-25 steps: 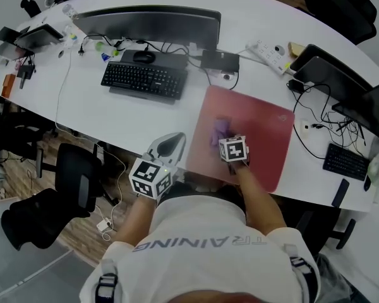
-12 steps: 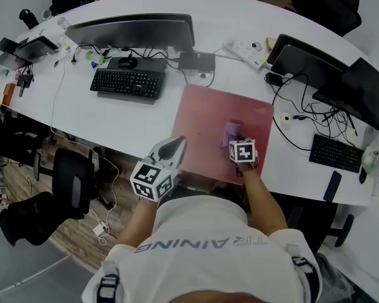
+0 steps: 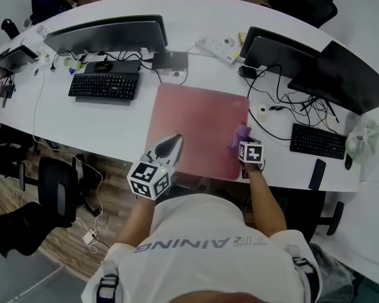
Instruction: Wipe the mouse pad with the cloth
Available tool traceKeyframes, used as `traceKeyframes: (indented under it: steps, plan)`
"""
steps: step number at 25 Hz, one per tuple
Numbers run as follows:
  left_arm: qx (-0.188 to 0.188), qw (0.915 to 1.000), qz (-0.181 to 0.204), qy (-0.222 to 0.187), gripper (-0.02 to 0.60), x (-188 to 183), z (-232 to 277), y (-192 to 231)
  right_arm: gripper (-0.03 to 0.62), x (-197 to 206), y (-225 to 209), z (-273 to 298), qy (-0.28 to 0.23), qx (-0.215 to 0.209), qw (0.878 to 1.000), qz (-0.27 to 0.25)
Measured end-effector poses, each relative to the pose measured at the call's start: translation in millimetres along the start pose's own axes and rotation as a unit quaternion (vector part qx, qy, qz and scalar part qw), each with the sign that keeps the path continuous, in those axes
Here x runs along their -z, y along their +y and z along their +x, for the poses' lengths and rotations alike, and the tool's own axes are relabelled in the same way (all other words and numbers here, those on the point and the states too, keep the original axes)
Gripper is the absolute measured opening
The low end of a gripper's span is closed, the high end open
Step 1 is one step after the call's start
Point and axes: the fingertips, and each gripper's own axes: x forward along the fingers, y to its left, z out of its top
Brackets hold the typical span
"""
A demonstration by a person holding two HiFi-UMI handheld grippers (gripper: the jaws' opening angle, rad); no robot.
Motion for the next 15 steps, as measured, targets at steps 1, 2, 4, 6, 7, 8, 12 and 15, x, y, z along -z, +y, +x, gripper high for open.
traceKeyframes:
  steps: [1,2,4,6,7,8,12,15]
  plan:
    - [0.0,1.0,-0.001,-0.002,0.032,0,1,0,0.089,2,-7,-2,0.0,0.005,1.0,0.003]
    - [0.0,1.0,-0.001,-0.003,0.032,0,1,0,0.089,4,-12,-3,-0.001,0.008,1.0,0.007]
    - [-0.003,1.0,-0.004,-0.004,0.032,0,-1,1,0.089,7,-18,-4,-0.003,0.01,1.0,0.018]
    - [-0.005,1.0,-0.007,-0.003,0.032,1,-6,4,0.089,6,-18,-9,-0.014,0.009,0.999,0.031]
    - [-0.007,0.9999,-0.008,-0.002,0.032,1,-9,7,0.089,2,-16,-13,-0.025,0.008,0.999,0.035]
    - [-0.008,0.9999,-0.009,-0.002,0.032,1,-13,10,0.089,-4,-11,-20,-0.039,0.007,0.998,0.039]
    - [-0.002,1.0,-0.006,-0.004,0.032,-5,-29,25,0.089,-34,25,-51,-0.104,-0.016,0.993,0.053]
    - [0.005,1.0,0.0,-0.007,0.032,-12,-46,44,0.089,-47,72,-72,-0.132,-0.037,0.989,0.056]
